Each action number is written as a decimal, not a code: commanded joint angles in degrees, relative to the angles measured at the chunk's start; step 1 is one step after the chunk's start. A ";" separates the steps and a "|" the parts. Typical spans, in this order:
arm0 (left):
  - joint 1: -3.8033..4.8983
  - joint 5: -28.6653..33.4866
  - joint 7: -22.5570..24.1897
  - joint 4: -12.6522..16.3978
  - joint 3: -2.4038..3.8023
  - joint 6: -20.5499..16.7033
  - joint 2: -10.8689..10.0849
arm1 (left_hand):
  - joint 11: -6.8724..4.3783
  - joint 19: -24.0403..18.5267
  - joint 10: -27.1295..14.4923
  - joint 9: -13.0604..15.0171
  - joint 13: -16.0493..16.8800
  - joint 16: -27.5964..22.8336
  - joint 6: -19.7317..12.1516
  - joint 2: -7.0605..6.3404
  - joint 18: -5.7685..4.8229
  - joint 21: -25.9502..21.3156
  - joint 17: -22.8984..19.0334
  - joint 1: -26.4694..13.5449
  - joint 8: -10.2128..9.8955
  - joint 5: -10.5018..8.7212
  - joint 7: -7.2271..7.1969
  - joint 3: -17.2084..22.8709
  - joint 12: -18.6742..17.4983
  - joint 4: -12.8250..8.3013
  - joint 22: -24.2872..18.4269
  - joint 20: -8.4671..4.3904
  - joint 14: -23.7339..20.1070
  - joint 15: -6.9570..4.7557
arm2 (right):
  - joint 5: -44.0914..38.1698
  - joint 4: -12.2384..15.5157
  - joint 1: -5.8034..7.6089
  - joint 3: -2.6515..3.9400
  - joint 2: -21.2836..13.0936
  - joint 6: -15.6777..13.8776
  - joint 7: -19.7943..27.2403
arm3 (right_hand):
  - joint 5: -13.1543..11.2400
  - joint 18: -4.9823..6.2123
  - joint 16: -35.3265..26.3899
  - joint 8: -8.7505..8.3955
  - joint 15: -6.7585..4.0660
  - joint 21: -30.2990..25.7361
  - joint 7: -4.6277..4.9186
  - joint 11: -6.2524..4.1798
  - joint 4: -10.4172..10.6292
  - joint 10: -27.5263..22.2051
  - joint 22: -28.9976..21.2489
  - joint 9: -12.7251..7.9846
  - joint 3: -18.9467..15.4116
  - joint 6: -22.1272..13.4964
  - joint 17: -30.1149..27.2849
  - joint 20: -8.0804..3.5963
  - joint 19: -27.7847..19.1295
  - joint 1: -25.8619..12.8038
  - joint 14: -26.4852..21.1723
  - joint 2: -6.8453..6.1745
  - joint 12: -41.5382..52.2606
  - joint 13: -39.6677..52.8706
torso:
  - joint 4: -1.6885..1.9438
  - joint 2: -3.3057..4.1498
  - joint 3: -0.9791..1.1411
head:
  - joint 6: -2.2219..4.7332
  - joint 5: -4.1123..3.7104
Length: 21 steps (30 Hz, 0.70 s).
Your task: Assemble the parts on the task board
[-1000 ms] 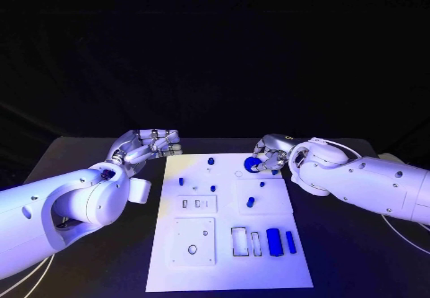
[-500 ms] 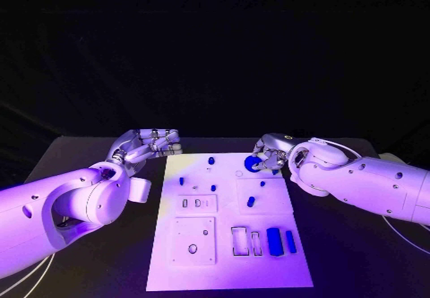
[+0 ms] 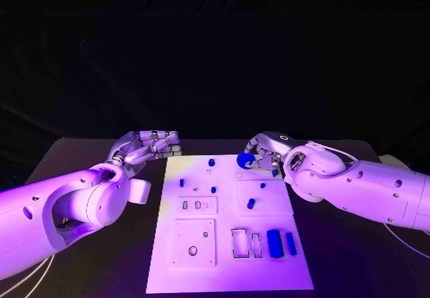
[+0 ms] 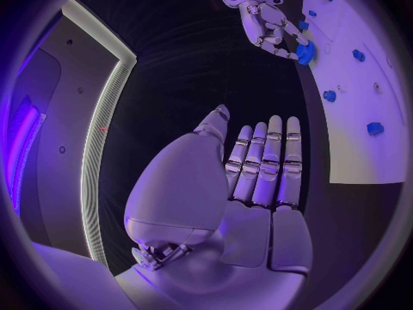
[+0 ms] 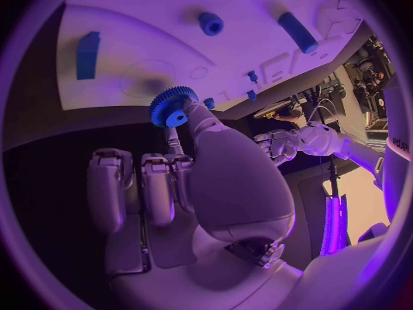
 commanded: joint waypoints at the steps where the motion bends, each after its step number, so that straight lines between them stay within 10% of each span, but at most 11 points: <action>1: 0.08 -0.06 0.36 0.10 0.05 0.69 0.20 | 0.05 -0.38 -0.38 -0.06 -0.05 -0.29 -0.04 0.06 0.20 -0.25 -0.04 0.46 -0.27 -0.28 0.34 0.07 -0.28 -0.51 -0.10 0.24 0.02 0.45 | -4.96 1.66 0.20 0.03 0.75 -3.93 0.38 | 0.43 -0.95 0.32 -0.40 -0.38 0.24 -2.53 -0.31 -0.05 4.76 7.10 0.06 0.43 3.89 14.23 -0.35 0.94 -0.90 5.98 -0.33 0.28 13.63 | -0.01 0.02 0.01 | 0.26 -0.01; 21: 0.08 -0.06 0.79 0.23 0.05 -0.16 0.93 | 0.07 -0.49 -0.37 -0.05 -0.04 -0.52 -0.03 0.12 0.18 -0.32 -0.07 0.60 -0.33 -0.28 0.37 0.14 -0.35 -0.66 -0.17 0.27 -0.15 0.51 | -9.30 -2.03 -0.76 -0.77 11.44 -0.77 -0.45 | 0.51 -0.91 0.31 -0.90 -0.35 0.10 -2.43 -0.24 -0.06 4.51 6.98 -0.04 0.98 3.85 14.20 -0.35 0.83 -1.44 5.97 -0.62 0.04 13.31 | 0.22 0.17 -0.05 | 0.16 -0.06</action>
